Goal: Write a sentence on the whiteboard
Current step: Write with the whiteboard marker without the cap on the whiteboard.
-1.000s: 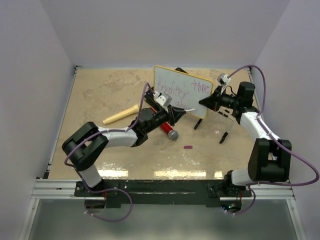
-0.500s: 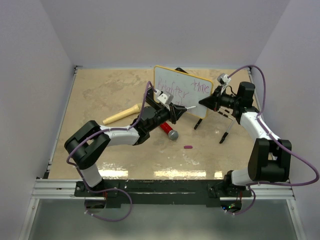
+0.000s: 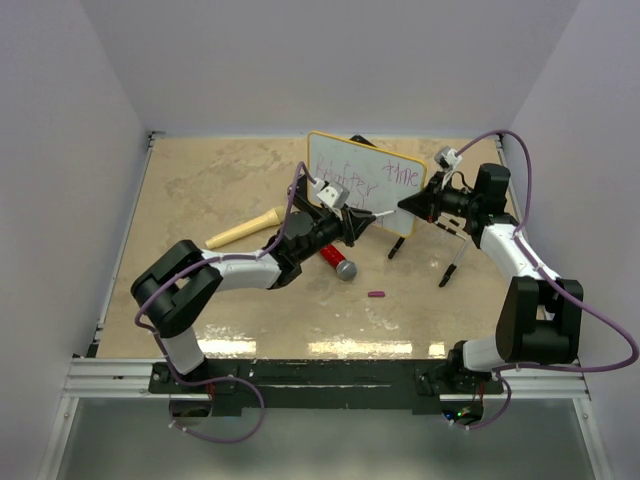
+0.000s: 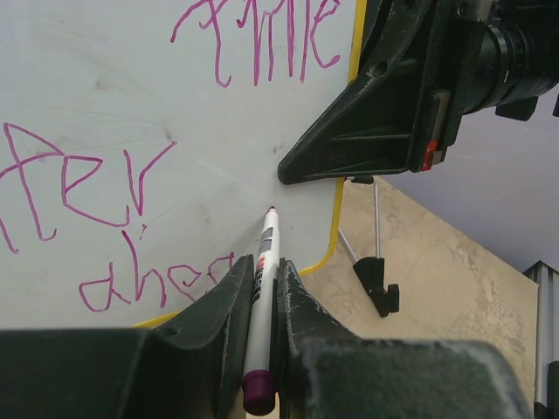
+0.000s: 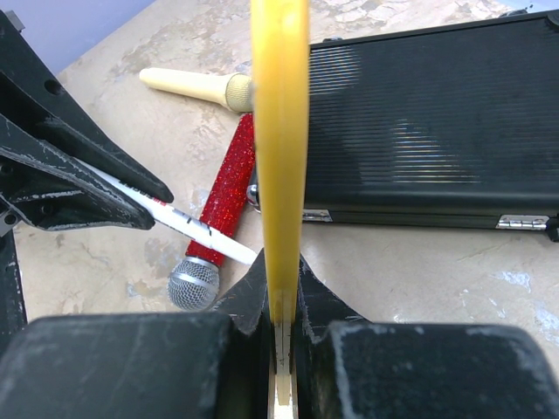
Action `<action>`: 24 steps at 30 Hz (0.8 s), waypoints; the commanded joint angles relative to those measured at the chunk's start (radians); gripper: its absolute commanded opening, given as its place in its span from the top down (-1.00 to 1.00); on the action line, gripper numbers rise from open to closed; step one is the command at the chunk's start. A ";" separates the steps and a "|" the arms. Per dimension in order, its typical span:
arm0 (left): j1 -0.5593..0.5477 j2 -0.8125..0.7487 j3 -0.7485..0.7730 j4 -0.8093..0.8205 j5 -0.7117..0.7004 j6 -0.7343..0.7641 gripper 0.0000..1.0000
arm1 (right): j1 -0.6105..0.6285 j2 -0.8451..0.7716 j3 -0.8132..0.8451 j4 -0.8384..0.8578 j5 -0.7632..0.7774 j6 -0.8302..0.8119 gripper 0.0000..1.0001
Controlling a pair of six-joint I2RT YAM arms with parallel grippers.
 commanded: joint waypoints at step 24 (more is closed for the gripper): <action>-0.008 0.018 -0.070 0.014 0.008 0.011 1.00 | 0.009 -0.007 0.003 0.002 -0.038 -0.004 1.00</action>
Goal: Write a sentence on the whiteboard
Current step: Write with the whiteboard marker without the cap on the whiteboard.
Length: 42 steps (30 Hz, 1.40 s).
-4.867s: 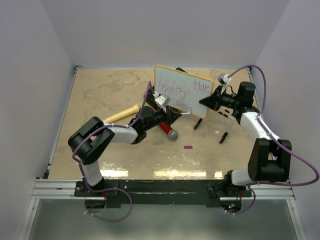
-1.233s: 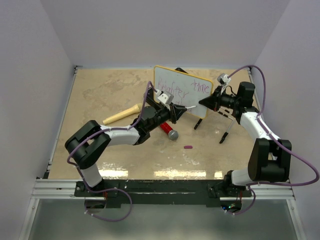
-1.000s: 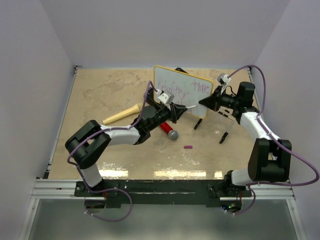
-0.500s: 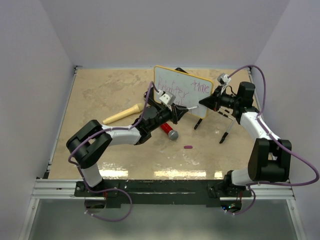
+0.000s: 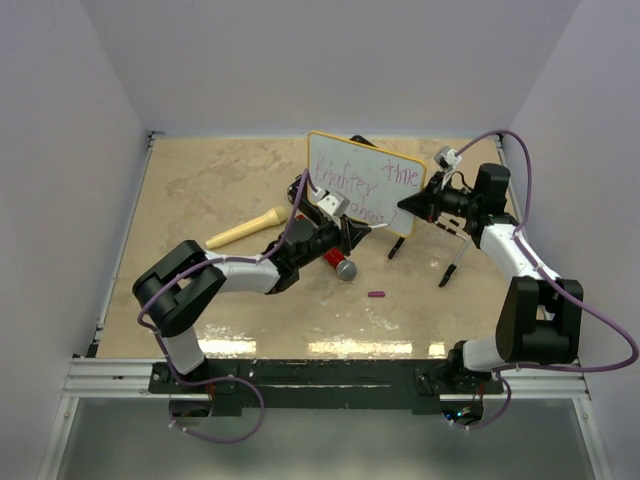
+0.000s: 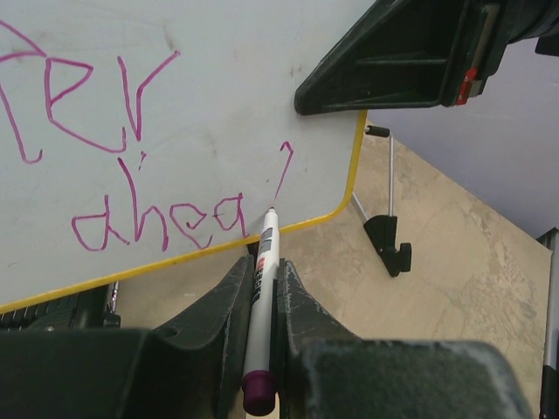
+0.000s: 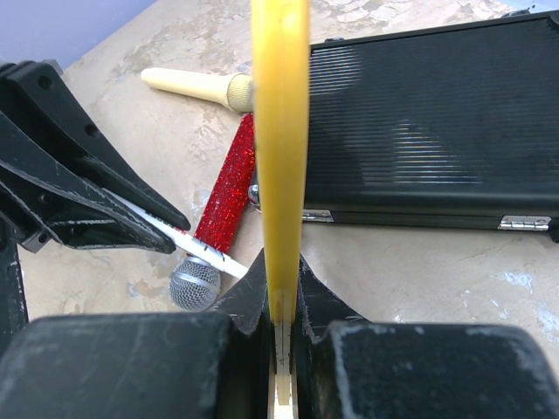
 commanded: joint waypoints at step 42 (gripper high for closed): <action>0.001 -0.030 0.082 0.070 -0.010 0.000 1.00 | 0.010 -0.008 0.003 0.002 -0.036 -0.004 1.00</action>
